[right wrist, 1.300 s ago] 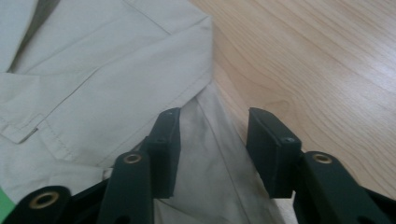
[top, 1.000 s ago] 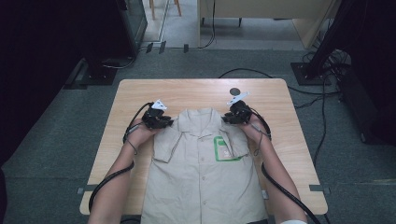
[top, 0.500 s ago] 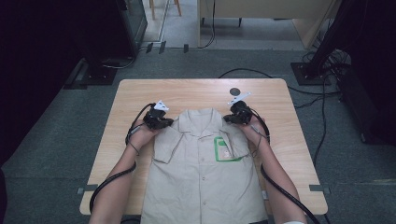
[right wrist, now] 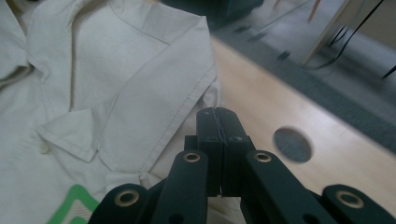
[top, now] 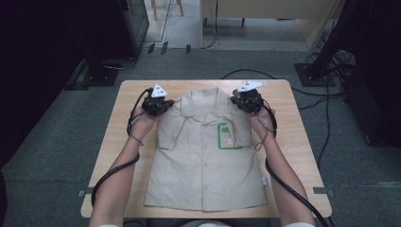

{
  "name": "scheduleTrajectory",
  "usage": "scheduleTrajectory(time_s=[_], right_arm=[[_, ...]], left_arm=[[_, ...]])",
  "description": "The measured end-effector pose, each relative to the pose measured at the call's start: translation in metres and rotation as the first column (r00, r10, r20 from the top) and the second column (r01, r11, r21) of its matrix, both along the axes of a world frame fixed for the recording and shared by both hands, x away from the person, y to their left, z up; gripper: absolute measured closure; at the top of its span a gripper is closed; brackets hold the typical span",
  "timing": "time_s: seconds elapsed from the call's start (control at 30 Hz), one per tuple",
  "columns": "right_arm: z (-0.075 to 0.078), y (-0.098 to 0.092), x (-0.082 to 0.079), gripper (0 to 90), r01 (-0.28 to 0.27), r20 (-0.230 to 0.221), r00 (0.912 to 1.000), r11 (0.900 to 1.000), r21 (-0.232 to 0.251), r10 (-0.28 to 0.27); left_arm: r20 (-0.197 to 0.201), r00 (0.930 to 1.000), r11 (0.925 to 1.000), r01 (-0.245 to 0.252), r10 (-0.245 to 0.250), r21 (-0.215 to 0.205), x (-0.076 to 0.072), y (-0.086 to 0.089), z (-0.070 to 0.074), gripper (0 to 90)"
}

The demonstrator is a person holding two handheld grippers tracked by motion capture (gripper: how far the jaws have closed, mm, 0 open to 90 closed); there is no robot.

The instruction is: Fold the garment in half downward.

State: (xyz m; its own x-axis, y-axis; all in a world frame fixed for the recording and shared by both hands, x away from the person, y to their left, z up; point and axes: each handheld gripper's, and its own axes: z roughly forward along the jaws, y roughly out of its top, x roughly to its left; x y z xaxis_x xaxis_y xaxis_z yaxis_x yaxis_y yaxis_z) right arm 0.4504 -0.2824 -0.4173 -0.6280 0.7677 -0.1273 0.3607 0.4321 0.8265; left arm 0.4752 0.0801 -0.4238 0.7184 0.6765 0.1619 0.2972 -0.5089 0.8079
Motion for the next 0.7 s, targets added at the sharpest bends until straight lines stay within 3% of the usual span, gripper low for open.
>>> scheduleTrajectory(time_s=[0.17, 0.27, 0.37, 0.47, 0.7], right_arm=[[0.045, -0.001, -0.010, 89.5, 0.009, 0.123, 0.9923, 1.000, -0.011, -0.007], [0.073, -0.002, -0.019, 89.5, 0.002, 0.192, 0.9813, 1.000, 0.012, -0.004], [0.090, -0.002, -0.029, 89.5, -0.002, 0.236, 0.9718, 1.000, 0.030, -0.005], [0.086, -0.001, -0.031, 89.5, 0.004, 0.223, 0.9747, 1.000, 0.007, -0.005], [0.066, -0.001, -0.033, 89.4, 0.006, 0.194, 0.9810, 0.999, -0.035, 0.001]], left_arm=[[0.108, 0.9940, 0.9987, -0.012, 0.017, -0.050, -0.004, -0.001, 0.036, 89.8], [0.175, 0.9843, 0.9979, -0.015, 0.025, -0.063, -0.010, 0.000, 0.054, 89.8], [0.191, 0.9813, 0.9980, -0.016, 0.027, -0.061, -0.013, -0.001, 0.062, 89.8], [0.184, 0.9827, 0.9980, -0.014, 0.025, -0.062, -0.016, -0.001, 0.055, 89.7], [0.155, 0.9875, 0.9935, -0.008, 0.026, -0.113, -0.027, 0.003, 0.033, 89.6]])
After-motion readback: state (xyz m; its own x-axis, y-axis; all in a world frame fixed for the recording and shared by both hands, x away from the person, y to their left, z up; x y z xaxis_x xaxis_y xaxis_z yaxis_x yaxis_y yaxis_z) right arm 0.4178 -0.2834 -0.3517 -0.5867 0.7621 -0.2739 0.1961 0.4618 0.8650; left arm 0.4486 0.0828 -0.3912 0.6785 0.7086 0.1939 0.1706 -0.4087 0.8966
